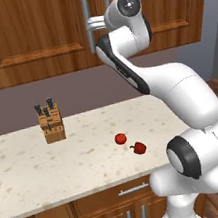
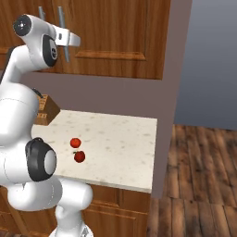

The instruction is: Pick the pan from the cabinet and place it on the stove. Then turn on the stove burner for the pan.

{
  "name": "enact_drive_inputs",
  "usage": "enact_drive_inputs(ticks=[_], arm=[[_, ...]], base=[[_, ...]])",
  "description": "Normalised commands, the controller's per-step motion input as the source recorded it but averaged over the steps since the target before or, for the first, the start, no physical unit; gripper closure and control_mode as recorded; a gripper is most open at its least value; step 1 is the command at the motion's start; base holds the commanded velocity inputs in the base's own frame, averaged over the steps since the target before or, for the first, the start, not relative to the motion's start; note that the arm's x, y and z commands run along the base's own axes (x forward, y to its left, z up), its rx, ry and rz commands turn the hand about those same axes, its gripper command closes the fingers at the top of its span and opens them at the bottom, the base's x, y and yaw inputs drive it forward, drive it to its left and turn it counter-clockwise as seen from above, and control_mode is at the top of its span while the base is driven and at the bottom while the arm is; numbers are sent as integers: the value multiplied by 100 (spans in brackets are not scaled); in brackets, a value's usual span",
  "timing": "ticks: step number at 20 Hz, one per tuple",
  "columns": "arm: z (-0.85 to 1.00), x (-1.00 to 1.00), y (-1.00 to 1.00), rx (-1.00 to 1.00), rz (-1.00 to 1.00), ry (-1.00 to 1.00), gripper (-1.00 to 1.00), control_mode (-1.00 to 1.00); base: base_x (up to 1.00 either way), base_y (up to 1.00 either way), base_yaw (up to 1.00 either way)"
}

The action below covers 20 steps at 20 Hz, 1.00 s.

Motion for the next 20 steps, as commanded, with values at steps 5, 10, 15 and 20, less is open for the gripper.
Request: enact_drive_inputs(ticks=[5, 10, 15, 20], arm=[[0, 5, 7, 0, 0, 0, 100, -100], [0, 3, 12, 0, 0, 0, 100, -100], [-1, 0, 3, 0, 0, 2, 100, -100], [0, 0, 8, 0, 0, 5, 100, -100]], base=[[0, 0, 0], [0, 0, 0], [0, 0, 0], [0, 0, 0]])
